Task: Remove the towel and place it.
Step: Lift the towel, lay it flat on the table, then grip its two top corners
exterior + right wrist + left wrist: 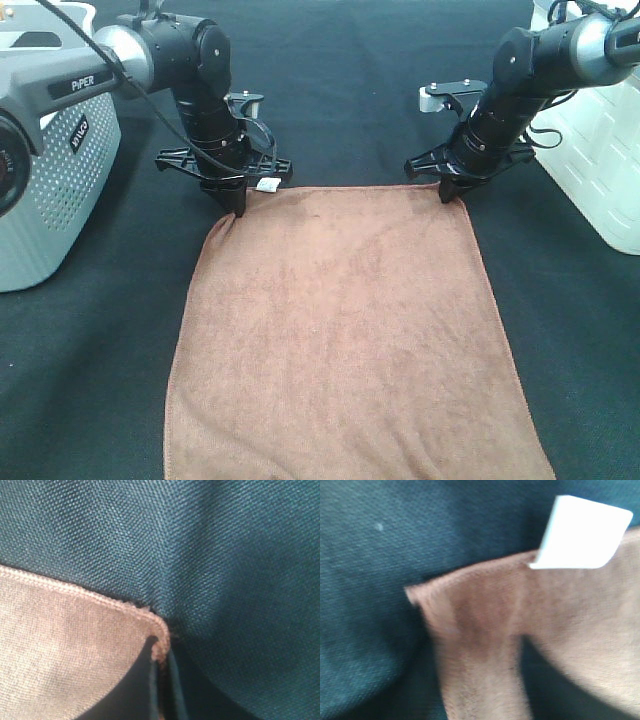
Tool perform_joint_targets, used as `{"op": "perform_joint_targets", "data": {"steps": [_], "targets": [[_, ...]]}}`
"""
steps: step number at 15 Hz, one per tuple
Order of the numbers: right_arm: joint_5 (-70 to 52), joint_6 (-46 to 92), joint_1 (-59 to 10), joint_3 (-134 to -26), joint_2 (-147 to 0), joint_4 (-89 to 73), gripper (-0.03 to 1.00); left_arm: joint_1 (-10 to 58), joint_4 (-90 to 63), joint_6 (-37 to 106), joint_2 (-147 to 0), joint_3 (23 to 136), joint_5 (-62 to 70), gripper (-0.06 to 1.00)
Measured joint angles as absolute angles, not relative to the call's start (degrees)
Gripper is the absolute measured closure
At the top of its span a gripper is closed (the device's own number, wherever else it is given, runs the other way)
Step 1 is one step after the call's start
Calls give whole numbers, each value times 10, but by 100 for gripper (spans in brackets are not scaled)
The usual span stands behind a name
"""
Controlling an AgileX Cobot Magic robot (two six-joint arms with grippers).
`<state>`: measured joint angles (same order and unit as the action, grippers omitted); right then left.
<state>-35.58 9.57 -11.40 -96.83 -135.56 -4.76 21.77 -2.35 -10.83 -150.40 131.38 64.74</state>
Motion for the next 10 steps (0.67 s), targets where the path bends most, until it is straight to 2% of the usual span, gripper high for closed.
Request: {"op": "perform_joint_targets", "data": {"steps": [10], "targets": [[-356,96,-114,-966,-1345,-46,96,218,-38,-108,-1513,1358,662,93]]}}
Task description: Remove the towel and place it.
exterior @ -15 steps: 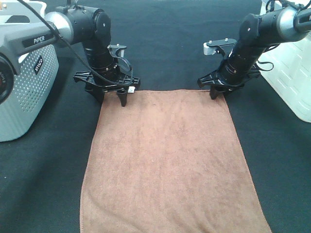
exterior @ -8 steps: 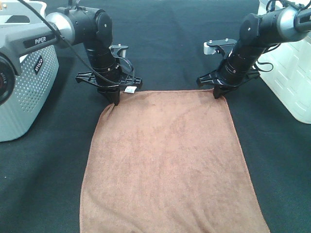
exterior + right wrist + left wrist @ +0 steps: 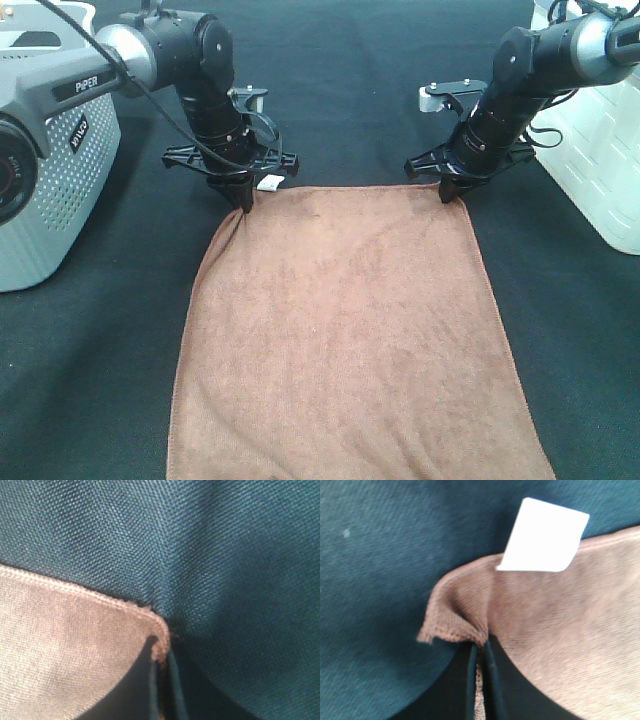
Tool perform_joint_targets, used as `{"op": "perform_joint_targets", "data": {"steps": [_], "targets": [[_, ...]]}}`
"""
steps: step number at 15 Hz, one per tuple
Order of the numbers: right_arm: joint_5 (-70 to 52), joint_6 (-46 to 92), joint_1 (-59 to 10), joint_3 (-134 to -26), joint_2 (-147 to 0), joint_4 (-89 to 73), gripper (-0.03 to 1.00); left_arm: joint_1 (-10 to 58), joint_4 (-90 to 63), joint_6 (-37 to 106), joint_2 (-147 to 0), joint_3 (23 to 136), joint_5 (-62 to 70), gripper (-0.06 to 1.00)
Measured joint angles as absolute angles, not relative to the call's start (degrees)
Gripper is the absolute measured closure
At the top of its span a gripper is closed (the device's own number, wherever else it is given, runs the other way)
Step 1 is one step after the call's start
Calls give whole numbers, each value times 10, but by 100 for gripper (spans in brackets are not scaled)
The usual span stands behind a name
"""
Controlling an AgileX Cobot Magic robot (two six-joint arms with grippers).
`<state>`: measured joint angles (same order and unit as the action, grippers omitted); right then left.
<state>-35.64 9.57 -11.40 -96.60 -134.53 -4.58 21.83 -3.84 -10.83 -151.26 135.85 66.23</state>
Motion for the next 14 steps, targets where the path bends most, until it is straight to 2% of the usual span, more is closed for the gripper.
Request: {"op": "perform_joint_targets", "data": {"steps": [14], "targets": [[-350,96,-116,-952,-1314,-38,96,219,-34,-108,-1512,1380,668,93]]}}
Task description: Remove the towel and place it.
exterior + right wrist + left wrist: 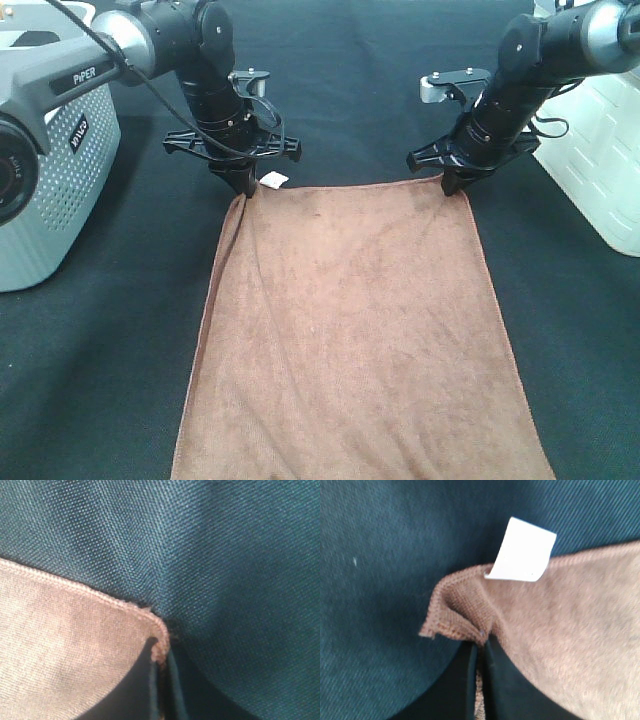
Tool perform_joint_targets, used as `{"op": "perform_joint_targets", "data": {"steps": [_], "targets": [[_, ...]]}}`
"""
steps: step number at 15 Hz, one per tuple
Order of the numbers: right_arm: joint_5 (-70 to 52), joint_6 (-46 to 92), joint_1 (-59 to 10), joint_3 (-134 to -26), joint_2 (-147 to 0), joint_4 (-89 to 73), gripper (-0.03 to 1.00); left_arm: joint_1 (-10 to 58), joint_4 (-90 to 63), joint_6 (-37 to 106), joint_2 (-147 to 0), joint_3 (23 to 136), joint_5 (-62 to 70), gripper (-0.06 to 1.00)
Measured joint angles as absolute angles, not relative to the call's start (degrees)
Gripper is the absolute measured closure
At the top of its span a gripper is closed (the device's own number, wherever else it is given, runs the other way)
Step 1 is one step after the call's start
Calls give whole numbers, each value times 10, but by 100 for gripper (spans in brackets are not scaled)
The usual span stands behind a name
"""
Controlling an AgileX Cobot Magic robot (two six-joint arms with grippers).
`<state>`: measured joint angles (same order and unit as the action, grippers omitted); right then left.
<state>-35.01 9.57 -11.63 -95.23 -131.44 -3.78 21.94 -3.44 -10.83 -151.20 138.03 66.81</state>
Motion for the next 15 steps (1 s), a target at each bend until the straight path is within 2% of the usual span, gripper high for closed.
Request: {"op": "perform_joint_targets", "data": {"steps": [15], "targets": [[-350,96,-116,-952,-1314,-40,94,219,-37,-108,-1512,1380,658,93]]}}
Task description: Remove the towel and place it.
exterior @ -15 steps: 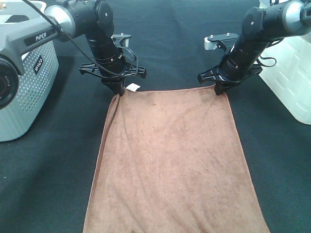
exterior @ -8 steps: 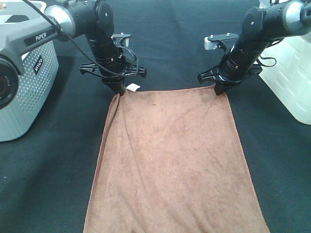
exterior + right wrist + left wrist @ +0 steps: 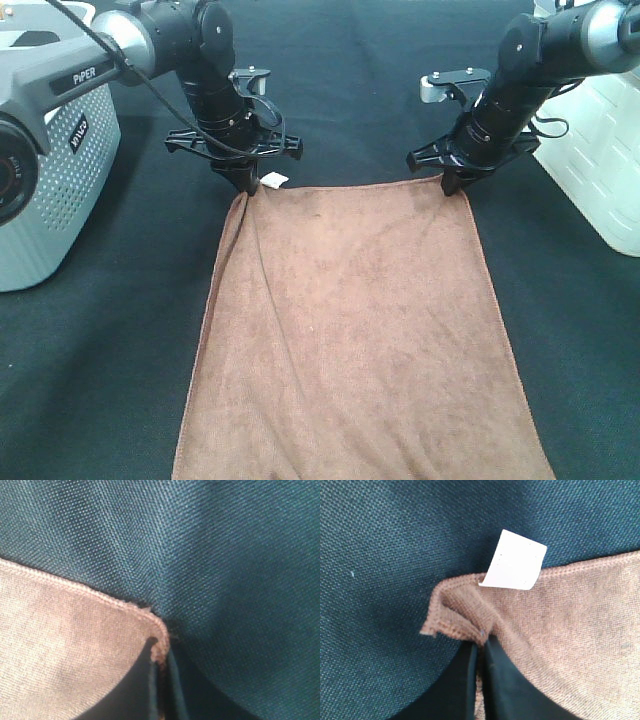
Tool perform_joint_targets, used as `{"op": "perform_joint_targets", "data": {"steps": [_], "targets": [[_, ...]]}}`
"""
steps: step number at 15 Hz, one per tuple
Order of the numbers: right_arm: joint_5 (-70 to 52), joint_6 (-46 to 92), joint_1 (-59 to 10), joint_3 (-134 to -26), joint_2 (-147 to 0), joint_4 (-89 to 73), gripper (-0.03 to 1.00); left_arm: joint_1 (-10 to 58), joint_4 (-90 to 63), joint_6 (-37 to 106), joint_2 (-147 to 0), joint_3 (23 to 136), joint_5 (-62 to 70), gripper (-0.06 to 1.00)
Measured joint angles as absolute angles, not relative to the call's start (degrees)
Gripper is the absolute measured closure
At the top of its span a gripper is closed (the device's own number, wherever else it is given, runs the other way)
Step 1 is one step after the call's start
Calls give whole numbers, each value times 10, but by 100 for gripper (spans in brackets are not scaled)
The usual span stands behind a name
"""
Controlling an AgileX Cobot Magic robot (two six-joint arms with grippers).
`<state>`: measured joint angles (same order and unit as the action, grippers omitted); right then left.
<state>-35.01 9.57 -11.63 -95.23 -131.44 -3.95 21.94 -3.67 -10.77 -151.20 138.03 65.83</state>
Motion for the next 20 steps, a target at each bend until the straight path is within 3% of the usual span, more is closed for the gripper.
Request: {"op": "perform_joint_targets", "data": {"steps": [13,16,20], "targets": [[-345,96,-116,-952,-1325,-60,88,219,-38,-108,-1512,1380,657,93],[-347,96,-116,-952,-1315,-63,96,219,-38,-108,-1512,1380,657,93],[-343,96,-119,-952,-1301,-62,96,219,-38,-108,-1512,1380,657,93]]}}
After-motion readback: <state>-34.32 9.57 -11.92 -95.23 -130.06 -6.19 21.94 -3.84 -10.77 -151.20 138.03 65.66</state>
